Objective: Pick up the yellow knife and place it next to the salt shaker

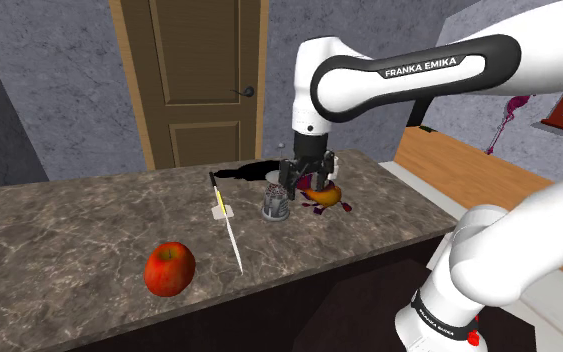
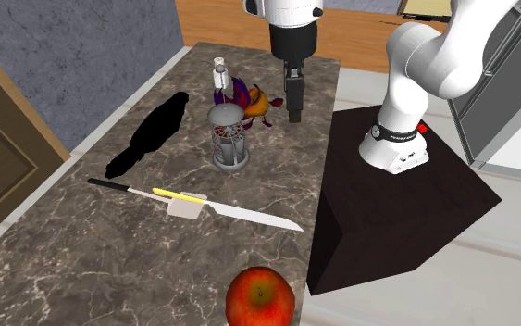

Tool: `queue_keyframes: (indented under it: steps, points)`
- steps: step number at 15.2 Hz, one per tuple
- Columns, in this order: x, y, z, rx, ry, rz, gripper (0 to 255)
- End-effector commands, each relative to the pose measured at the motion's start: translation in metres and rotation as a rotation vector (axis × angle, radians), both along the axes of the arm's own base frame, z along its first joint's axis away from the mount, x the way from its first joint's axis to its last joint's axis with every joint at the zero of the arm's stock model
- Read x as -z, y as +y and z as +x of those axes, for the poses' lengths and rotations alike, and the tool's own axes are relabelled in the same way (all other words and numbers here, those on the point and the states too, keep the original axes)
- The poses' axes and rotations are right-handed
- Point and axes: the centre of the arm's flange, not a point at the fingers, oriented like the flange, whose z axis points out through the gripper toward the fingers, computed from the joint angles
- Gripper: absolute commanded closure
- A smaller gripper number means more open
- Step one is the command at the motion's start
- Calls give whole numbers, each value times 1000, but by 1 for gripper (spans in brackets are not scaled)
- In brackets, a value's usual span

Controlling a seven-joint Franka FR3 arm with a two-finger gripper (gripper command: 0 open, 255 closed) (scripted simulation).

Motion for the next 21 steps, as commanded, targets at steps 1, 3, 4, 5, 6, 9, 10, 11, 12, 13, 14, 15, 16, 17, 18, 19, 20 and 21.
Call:
queue_keyframes:
  steps: [1,3,4,5,6,9,10,11,12,13,14,15,16,17,18,19,20,21]
  points:
    - [13,15,15,25,-10,-4,0]
    - [26,29,32,47,-19,-9,0]
    - [32,36,41,59,-23,-12,0]
    - [38,43,49,70,-27,-14,0]
    - [45,50,58,82,-32,-17,0]
    - [63,69,86,116,-45,-25,0]
    - [70,75,95,127,-49,-27,0]
    - [76,81,104,139,-53,-30,0]
    - [82,87,114,150,-58,-32,0]
    - [88,93,123,162,-62,-35,0]
    - [94,99,133,173,-66,-38,0]
    - [100,104,143,184,-71,-40,0]
    - [106,110,153,196,-75,-43,0]
    - [111,114,160,204,-78,-45,0]
    - [116,114,160,204,-78,-45,0]
    - [121,114,160,204,-78,-45,0]
    - [127,114,160,204,-78,-45,0]
    - [132,114,160,204,-78,-45,0]
